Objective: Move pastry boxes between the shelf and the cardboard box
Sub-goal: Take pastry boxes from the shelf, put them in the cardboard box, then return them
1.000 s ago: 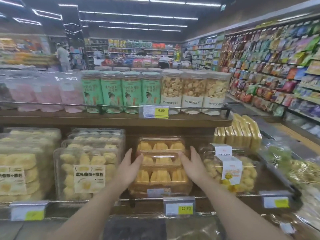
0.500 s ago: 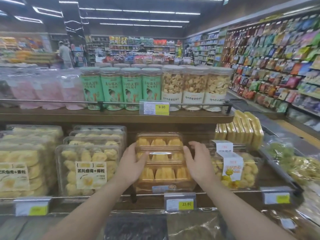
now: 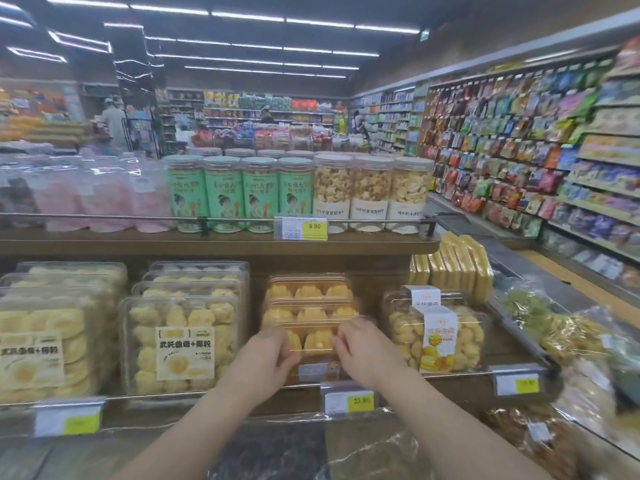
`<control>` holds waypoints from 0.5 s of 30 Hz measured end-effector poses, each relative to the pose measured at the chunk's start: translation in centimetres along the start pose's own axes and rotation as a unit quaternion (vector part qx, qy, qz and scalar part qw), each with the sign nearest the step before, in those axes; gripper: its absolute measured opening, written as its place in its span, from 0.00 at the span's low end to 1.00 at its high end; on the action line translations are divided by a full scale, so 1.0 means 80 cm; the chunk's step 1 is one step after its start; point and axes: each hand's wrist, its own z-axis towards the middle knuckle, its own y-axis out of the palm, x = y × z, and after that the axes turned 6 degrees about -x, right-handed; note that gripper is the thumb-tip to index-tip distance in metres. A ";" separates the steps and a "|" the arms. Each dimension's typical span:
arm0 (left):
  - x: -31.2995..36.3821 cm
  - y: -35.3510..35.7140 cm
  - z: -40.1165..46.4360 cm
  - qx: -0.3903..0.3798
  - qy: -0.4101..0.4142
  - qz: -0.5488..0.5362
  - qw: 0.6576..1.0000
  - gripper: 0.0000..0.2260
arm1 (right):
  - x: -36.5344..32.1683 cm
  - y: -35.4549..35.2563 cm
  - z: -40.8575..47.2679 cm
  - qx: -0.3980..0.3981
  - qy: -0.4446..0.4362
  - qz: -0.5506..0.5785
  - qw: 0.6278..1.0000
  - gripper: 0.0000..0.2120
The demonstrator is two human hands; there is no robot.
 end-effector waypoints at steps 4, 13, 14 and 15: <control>-0.007 -0.006 0.011 -0.010 -0.022 0.034 0.999 0.12 | -0.001 -0.001 0.009 -0.054 -0.008 0.026 0.998 0.07; 0.033 -0.024 0.014 -0.063 -0.070 0.088 0.992 0.13 | 0.028 -0.019 -0.013 -0.074 -0.034 0.134 0.988 0.01; 0.044 -0.023 0.016 -0.063 -0.067 0.074 0.993 0.13 | 0.042 -0.025 -0.020 -0.067 -0.032 0.142 0.987 0.03; 0.057 -0.021 0.019 -0.065 -0.061 0.057 0.994 0.13 | 0.061 -0.031 -0.027 -0.053 -0.023 0.141 0.988 0.04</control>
